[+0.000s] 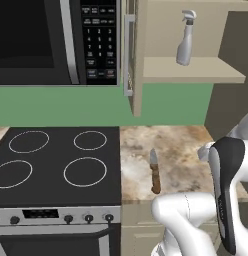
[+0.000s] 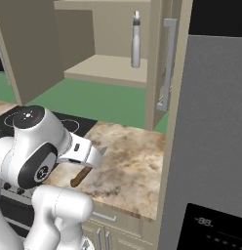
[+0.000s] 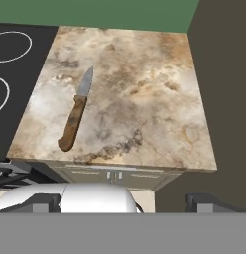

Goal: Move the cutting board and knife to the sink. Then move spray from the cabinet to the counter.

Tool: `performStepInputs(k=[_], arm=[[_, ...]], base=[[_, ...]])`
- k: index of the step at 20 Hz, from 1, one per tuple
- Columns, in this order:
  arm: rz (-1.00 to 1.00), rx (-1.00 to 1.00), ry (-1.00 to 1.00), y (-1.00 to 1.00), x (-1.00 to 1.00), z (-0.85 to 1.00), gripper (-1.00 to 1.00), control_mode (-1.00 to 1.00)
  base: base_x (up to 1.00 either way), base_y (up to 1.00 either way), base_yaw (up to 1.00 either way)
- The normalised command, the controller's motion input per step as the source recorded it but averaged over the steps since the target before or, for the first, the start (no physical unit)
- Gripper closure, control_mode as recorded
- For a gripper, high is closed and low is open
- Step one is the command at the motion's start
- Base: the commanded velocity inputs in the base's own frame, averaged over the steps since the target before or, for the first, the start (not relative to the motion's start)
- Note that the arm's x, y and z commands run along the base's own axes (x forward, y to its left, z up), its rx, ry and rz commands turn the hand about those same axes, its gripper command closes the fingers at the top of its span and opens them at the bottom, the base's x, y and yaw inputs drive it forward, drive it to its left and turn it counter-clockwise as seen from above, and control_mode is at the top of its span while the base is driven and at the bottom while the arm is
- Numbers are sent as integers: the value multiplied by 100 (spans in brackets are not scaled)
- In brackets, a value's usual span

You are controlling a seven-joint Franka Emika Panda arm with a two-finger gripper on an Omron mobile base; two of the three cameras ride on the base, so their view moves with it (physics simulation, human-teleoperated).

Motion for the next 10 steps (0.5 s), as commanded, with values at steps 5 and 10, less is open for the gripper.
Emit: performStepInputs(k=[5, 10], arm=[[0, 0, 0, 0, 0, 0, -100, 100], [0, 0, 0, 17, 9, -5, -100, -100]], base=[[1, 4, 0], [0, 0, 0]])
